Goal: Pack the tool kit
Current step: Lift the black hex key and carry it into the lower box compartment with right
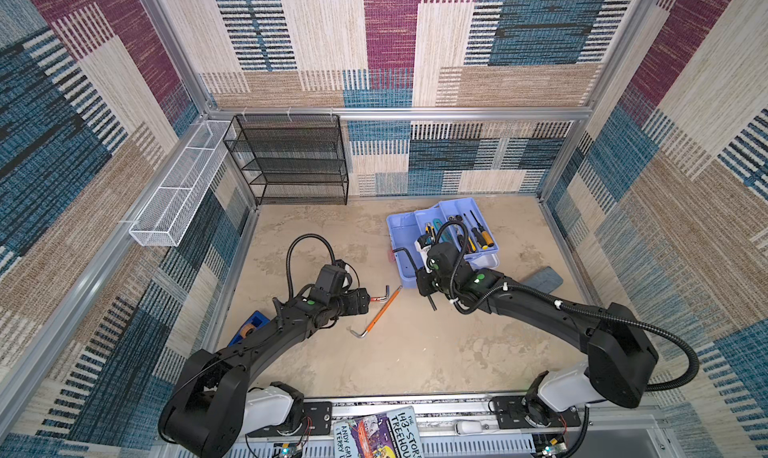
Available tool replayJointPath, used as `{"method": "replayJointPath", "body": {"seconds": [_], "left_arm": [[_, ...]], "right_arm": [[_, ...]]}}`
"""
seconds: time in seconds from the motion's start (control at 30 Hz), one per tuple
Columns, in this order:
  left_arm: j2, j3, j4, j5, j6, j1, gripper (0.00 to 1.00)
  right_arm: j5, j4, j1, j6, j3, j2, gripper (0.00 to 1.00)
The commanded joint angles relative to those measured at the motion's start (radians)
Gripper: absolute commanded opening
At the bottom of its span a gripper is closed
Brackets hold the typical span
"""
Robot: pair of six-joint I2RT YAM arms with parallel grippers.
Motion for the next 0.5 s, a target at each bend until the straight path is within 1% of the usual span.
{"method": "replayJointPath", "body": {"seconds": [0.0,0.17,0.27,0.47], "left_arm": [[0.010,0.001,-0.003,0.008,0.029,-0.007,0.89],[0.020,0.005,-0.011,0.008,0.041,-0.028,0.88],[0.021,0.004,-0.018,0.003,0.046,-0.043,0.87],[0.025,-0.004,-0.023,0.000,0.044,-0.051,0.87]], "right_arm": [[0.009,0.022,-0.035,-0.013,0.083,0.061,0.04],[0.033,-0.035,-0.078,-0.032,0.280,0.224,0.04],[0.029,-0.075,-0.105,-0.024,0.379,0.319,0.03],[0.048,-0.110,-0.124,-0.007,0.497,0.445,0.03]]}}
